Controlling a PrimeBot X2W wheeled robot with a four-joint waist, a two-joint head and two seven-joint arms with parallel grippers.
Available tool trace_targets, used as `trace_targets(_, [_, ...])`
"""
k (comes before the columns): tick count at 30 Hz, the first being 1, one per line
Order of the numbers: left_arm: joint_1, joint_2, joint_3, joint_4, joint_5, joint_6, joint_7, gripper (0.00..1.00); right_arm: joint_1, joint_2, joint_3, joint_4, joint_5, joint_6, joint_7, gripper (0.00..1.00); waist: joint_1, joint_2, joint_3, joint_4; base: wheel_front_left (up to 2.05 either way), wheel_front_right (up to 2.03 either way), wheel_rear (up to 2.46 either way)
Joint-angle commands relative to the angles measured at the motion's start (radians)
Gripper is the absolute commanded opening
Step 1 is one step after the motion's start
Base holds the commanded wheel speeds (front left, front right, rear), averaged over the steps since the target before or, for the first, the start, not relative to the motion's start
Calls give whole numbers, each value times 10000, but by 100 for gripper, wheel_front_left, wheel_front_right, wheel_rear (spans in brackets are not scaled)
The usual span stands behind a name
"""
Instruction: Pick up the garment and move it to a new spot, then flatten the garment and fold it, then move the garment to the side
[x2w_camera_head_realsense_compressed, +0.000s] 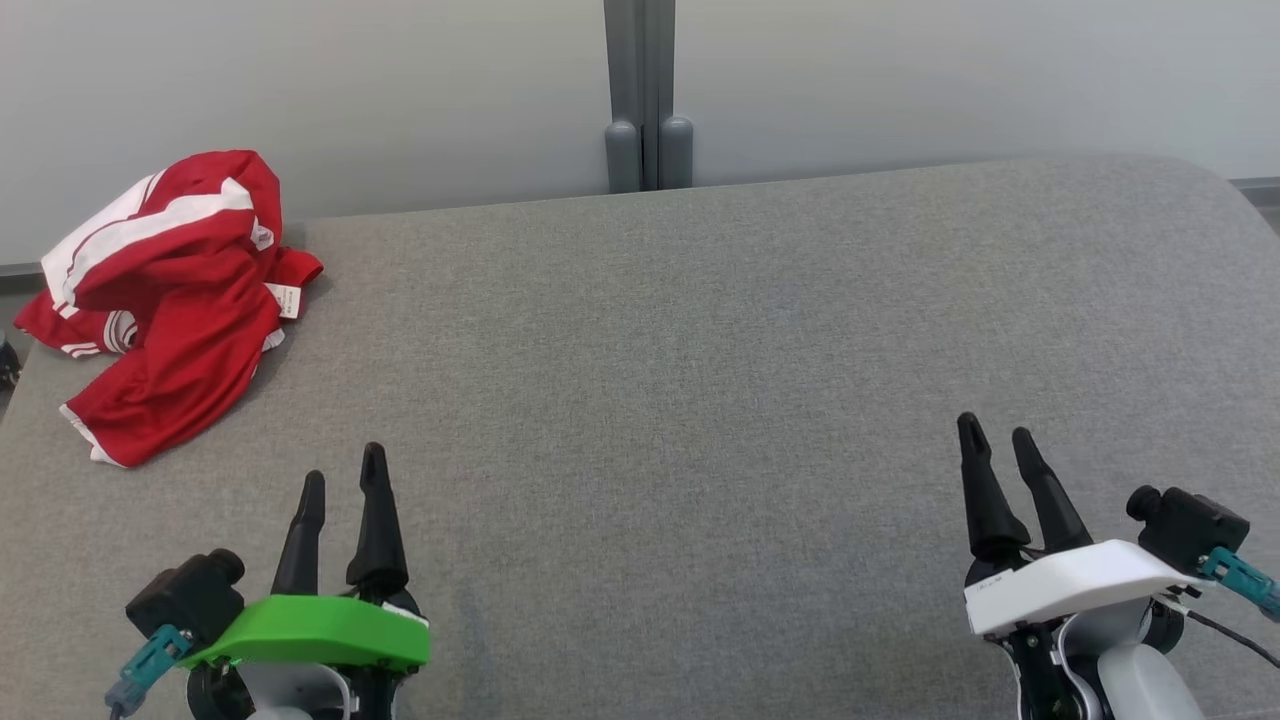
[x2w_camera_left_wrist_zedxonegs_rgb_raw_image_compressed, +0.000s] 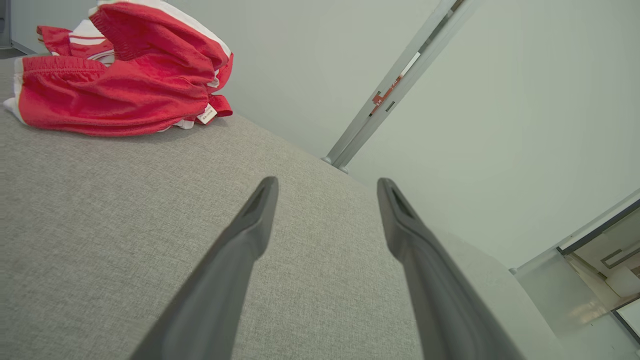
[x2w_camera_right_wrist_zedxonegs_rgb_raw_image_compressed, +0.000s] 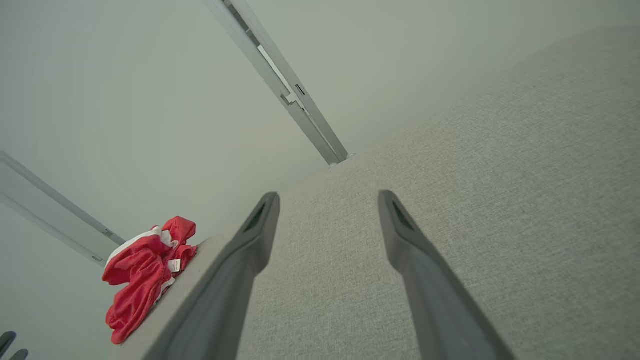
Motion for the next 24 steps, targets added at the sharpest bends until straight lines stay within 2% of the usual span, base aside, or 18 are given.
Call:
trace_targets(1, [47, 76, -63, -57, 309, 36, -115, 100, -101, -51, 65, -42, -347, 4, -112, 100, 0, 0, -3, 0, 0, 0, 0])
trace_targets(24, [238, 97, -366, 451, 2581, 297, -656, 100, -94, -68, 326, 109, -2874, 4, -663, 100, 0, 0, 15, 27, 0, 0, 0])
